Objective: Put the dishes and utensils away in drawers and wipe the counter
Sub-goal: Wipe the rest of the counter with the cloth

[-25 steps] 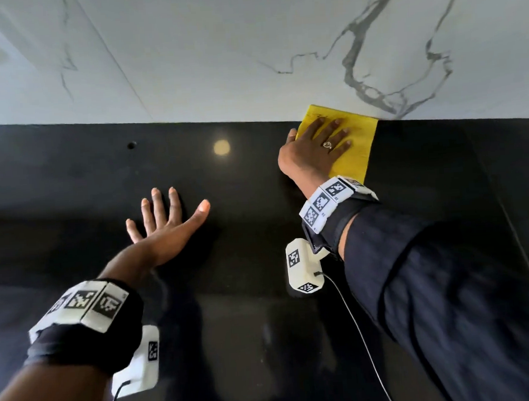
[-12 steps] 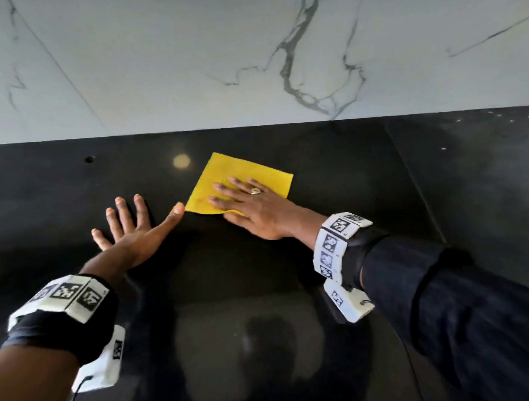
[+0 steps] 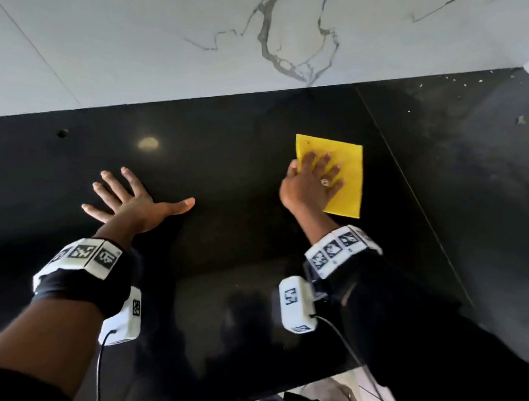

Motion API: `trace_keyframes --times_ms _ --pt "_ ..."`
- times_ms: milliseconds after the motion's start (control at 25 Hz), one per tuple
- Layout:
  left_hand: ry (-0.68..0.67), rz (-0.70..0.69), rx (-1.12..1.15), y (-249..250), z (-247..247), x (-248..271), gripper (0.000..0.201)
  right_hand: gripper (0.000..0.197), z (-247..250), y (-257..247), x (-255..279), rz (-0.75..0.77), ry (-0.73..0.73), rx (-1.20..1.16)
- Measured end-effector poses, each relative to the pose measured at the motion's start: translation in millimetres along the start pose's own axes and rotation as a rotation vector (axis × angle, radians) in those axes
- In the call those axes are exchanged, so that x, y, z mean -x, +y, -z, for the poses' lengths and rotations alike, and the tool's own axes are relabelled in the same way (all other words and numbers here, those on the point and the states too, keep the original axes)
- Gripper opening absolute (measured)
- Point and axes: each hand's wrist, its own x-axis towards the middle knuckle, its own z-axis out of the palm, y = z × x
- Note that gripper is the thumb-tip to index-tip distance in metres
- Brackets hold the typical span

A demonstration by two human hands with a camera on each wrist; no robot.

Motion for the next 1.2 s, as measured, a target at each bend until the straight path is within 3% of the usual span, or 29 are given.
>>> trace_keyframes --times_ms 80,160,240,320,400,520,600,680,720,760,840,920,960,1040,1120,1160,1200 --pt "-0.002 0.006 0.0 -2.1 0.1 -2.9 0.146 0.057 -25.8 -45.4 26.8 0.224 -0.072 0.046" --pt "0.02 0.009 0.012 -2.6 -1.4 -3.5 0.132 0.055 -43.7 -61.4 56.4 0.622 -0.129 0.211" --pt "0.052 -0.003 0.022 -1.0 -3.9 -2.5 0.126 0.054 -39.8 -34.0 72.2 0.997 -0.21 0.391" --pt "0.066 -0.041 0.027 0.7 -6.3 1.4 0.128 0.053 -13.1 21.7 60.3 1.154 -0.306 0.4" --pt "0.043 -0.065 0.032 -0.5 -4.3 5.8 0.134 0.054 25.7 90.1 35.8 1.019 -0.274 0.336" --pt "0.003 -0.074 0.009 -3.9 -0.6 8.1 0.144 0.055 65.5 180.1 14.7 0.499 -0.122 0.219" --pt "-0.007 -0.084 0.0 -4.6 0.0 10.7 0.142 0.054 51.0 182.5 35.3 0.173 0.001 0.168" --pt "-0.004 -0.094 0.008 -8.1 -2.6 14.3 0.133 0.055 14.2 127.3 73.0 0.032 0.118 0.154" --pt "0.006 -0.098 0.019 -9.7 -3.6 15.7 0.125 0.056 -5.8 90.8 95.7 0.084 0.097 0.149" --pt "0.013 -0.105 0.037 -11.2 -5.0 17.8 0.118 0.056 -27.4 57.7 123.8 0.234 0.057 0.158" --pt "0.031 -0.131 0.044 -15.4 -10.3 22.4 0.108 0.058 -63.2 17.2 189.4 0.732 -0.116 0.211" --pt "0.048 -0.144 0.007 -21.9 -15.7 26.1 0.108 0.053 -58.8 36.7 205.5 1.044 -0.197 0.22" --pt "0.042 -0.13 -0.003 -22.6 -16.6 28.2 0.109 0.049 -49.6 63.3 189.0 1.084 -0.119 0.215" --pt "0.018 -0.09 0.01 -14.1 -14.0 37.0 0.108 0.04 -18.9 130.2 136.1 0.872 0.064 0.236" --pt "-0.031 -0.081 0.031 -1.6 -16.8 52.7 0.107 0.052 19.7 177.9 96.1 0.385 0.152 0.15" --pt "-0.062 -0.104 0.029 3.3 -22.0 61.5 0.104 0.056 28.6 177.8 89.7 0.137 0.168 0.047" --pt "-0.09 -0.132 0.027 8.5 -29.4 70.4 0.1 0.056 23.7 155.5 99.1 0.002 0.168 0.011"
